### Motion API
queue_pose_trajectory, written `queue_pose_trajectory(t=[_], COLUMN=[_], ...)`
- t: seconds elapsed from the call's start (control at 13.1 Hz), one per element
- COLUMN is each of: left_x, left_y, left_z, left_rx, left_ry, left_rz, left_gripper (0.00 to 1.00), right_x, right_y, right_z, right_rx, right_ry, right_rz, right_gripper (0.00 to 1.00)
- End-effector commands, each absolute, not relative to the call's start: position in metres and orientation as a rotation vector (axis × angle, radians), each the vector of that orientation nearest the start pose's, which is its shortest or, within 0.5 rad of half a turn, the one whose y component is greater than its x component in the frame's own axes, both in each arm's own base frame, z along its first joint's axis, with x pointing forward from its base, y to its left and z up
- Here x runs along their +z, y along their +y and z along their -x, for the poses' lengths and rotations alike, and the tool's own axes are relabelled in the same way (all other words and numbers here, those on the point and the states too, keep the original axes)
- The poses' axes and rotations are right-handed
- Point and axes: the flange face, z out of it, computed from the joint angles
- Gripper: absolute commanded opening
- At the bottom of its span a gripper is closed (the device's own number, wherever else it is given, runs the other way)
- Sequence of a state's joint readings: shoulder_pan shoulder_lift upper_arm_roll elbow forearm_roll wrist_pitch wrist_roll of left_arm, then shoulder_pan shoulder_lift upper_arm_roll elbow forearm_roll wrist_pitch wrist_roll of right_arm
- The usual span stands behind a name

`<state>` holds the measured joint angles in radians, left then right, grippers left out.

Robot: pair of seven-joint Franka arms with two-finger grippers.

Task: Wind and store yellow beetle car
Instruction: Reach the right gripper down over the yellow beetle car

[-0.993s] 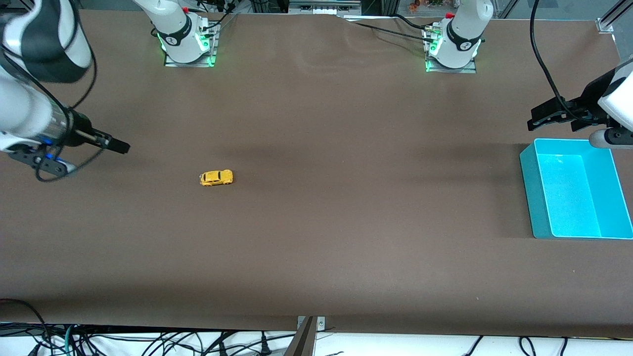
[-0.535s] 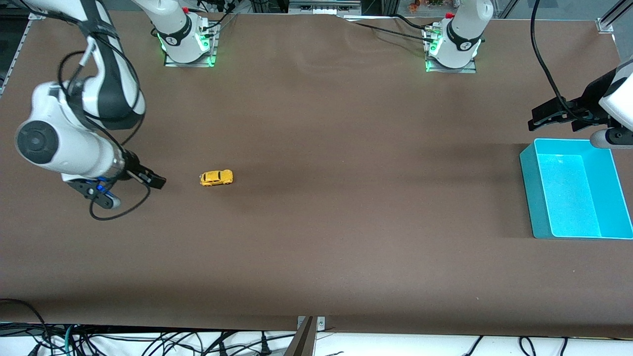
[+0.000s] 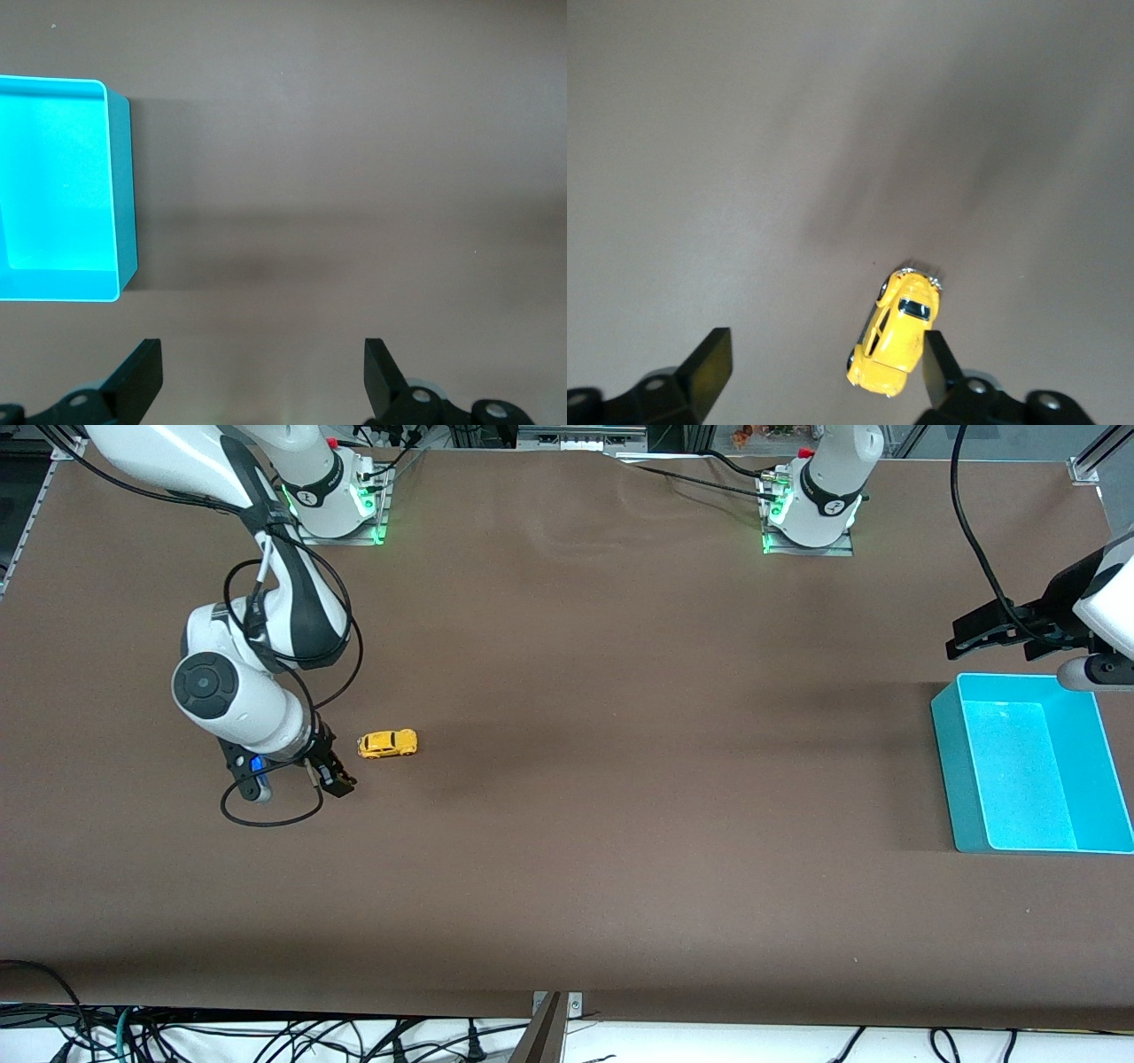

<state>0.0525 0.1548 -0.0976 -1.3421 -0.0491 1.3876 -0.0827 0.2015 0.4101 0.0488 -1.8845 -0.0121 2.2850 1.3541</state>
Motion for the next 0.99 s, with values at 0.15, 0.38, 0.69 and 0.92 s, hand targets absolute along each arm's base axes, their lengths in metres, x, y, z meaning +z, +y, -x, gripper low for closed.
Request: queue_pose_trajectory(t=[0.15,0.38,0.69,0.92], left_x=[0.619,0.612,0.588,0.577], left_y=[-0.024,-0.023,-0.019,-0.024], left_z=[-0.588,-0.593,-0.611,-0.617], left_rx=[0.183,0.198,0.187,0.174], left_ry=[-0.079,-0.085,-0.08,-0.074], left_rz=[3.219,3.221,3.224,3.233], left_gripper=[1.0,1.0,1.0,1.0], right_x=[0.228,0.205,0.198,0.192], right_y=[0.185,0.2,0.195,0.19], right_z=[-0.546,-0.536,-0.535,-0.537], right_rx=[-0.075,-0.047,-0.041,-0.036], right_ry=[1.784,1.905,1.941,1.958], right_rz=[2.491,2.418,2.405,2.4], right_gripper=[0.98,0.96,0.94,0.89])
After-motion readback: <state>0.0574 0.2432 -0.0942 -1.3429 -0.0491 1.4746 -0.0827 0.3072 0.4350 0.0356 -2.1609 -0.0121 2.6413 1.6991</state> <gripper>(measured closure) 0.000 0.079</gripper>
